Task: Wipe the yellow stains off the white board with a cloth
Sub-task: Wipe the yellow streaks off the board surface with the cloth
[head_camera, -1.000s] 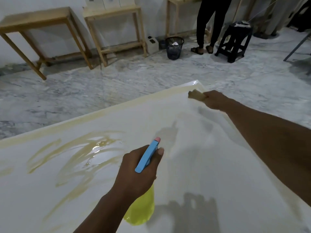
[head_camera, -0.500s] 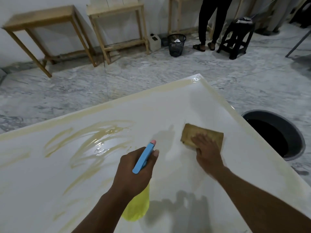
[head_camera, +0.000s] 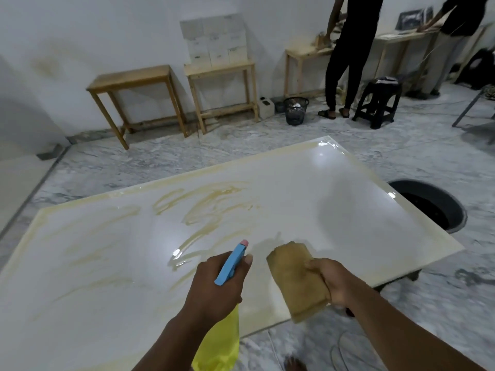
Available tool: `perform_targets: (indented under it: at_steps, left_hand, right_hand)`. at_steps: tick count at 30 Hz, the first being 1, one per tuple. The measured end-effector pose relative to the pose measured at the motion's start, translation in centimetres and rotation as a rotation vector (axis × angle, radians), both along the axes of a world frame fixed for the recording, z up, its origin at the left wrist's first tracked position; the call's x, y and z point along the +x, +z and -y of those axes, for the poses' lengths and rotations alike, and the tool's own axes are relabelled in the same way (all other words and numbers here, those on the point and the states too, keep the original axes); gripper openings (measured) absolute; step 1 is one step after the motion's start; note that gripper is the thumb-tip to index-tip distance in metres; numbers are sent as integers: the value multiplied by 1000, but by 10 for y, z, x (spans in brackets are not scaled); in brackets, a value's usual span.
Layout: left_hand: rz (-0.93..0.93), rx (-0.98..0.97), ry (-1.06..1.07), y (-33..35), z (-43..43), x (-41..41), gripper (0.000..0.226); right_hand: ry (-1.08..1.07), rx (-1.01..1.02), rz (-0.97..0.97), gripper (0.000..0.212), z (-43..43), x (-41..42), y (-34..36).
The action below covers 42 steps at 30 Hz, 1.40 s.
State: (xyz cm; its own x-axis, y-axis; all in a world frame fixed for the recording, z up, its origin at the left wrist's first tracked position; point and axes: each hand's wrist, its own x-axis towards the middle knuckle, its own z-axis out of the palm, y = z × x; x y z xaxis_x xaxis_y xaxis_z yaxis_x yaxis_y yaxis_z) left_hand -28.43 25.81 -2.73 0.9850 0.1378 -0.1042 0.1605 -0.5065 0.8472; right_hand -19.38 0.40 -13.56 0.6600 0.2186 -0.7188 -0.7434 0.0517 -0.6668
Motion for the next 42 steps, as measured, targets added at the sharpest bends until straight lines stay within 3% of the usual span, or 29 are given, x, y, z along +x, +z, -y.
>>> perform_targets:
  at_steps: [3,7,11,13,18,20,22,25,28,31,36,40,42]
  left_hand:
    - [14,24,-1,9,-17,-5,35]
    - [-6,12,18,12,-37,11,42]
    - [-28,-30,28,2,-54,52,36]
    - [-49,-36,48,-4,-61,83,40]
    - [-56,-13,114,-15,-77,161,54]
    - [-57,-12,137,-20,-82,192,55]
    - [-54,-1,137,-29,-87,217,54]
    - [-58,7,122,-42,-93,239,51]
    - [-70,-14,144,-53,-99,247,57]
    - [-99,-41,184,-61,-105,244,62]
    - [-135,-18,181,-63,-108,213,55]
    - [-109,-18,175,-48,-107,169,50]
    - [-87,-5,161,-39,-108,139,38]
  right_hand:
    - [9,286,-72,34,-15,-4,12]
    - [225,325,-30,47,-42,36,10]
    - [561,17,-2,47,-60,138,19]
    - [611,-221,46,34,-69,205,33]
    - [556,-825,511,8,-98,359,69]
    - [529,-894,619,18,-112,406,63]
    - [590,-974,742,14,-125,448,43]
    - [700,-960,816,42,-140,480,-9]
    - [884,-1023,809,57,-149,468,-87]
    - [820,-1132,958,59,-153,437,-128]
    - [839,-1150,1000,61,-153,360,-130]
    - [815,-1109,1069,66,-152,249,-126]
    - [823,-1095,1077,66,-151,191,-123]
